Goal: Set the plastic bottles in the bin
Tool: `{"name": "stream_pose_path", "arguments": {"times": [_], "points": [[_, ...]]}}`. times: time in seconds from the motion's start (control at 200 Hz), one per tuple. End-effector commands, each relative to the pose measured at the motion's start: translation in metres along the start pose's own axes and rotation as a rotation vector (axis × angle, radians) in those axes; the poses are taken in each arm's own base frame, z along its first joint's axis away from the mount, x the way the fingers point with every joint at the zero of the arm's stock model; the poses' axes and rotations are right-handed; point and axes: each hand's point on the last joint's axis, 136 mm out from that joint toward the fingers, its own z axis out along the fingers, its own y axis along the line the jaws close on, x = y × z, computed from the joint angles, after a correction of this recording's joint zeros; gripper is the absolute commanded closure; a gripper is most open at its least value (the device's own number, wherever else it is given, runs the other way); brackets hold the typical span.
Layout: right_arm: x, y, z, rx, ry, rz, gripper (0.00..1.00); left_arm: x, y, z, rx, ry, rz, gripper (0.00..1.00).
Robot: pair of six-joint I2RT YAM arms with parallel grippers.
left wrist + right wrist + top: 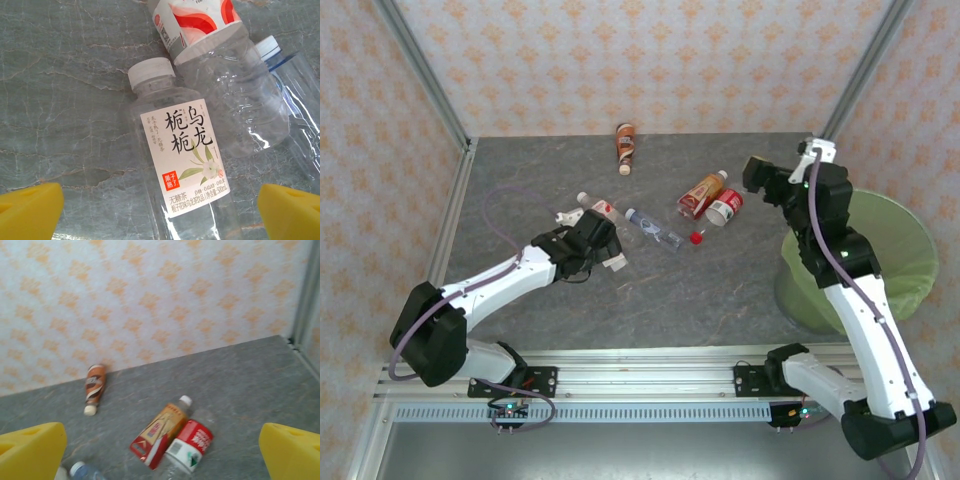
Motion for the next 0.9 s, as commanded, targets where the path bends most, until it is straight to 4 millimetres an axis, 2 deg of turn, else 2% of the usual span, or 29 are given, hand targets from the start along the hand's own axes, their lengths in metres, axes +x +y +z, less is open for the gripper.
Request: {"name": "stream_pose_path", "arguments": {"times": [0.0,0.21,0.36,0.43,0.45,0.49,0.691,0.896], "points": [[-0.011,0.025,0.006,-0.065,-0.026,0.018,0.01,0.013,0.0,0.006,-0.019,0.027,0.016,0.0],[0.017,0.069,0.031,-0.158,0.038,0.007,0.01,0.038,-0.016,0.019,0.0,0.1,0.024,0.0],[0.042,0.085,0.048,-0.169,0.098,0.0,0.01,0.058,-0.026,0.023,-0.013,0.125,0.054,0.0],[0.045,0.091,0.049,-0.182,0.107,-0.01,0.01,0.061,-0.024,0.025,-0.045,0.129,0.06,0.0],[0.053,0.092,0.056,-0.176,0.13,-0.021,0.01,0.061,-0.025,0.026,-0.049,0.129,0.062,0.0],[0.056,0.095,0.058,-0.178,0.138,-0.027,0.01,0.061,-0.025,0.027,-0.052,0.129,0.064,0.0],[0.071,0.101,0.066,-0.201,0.171,0.018,0.01,0.067,-0.035,0.039,-0.063,0.155,0.089,0.0],[0.084,0.101,0.07,-0.211,0.197,0.034,0.01,0.079,-0.034,0.048,-0.091,0.197,0.113,0.0]]}}
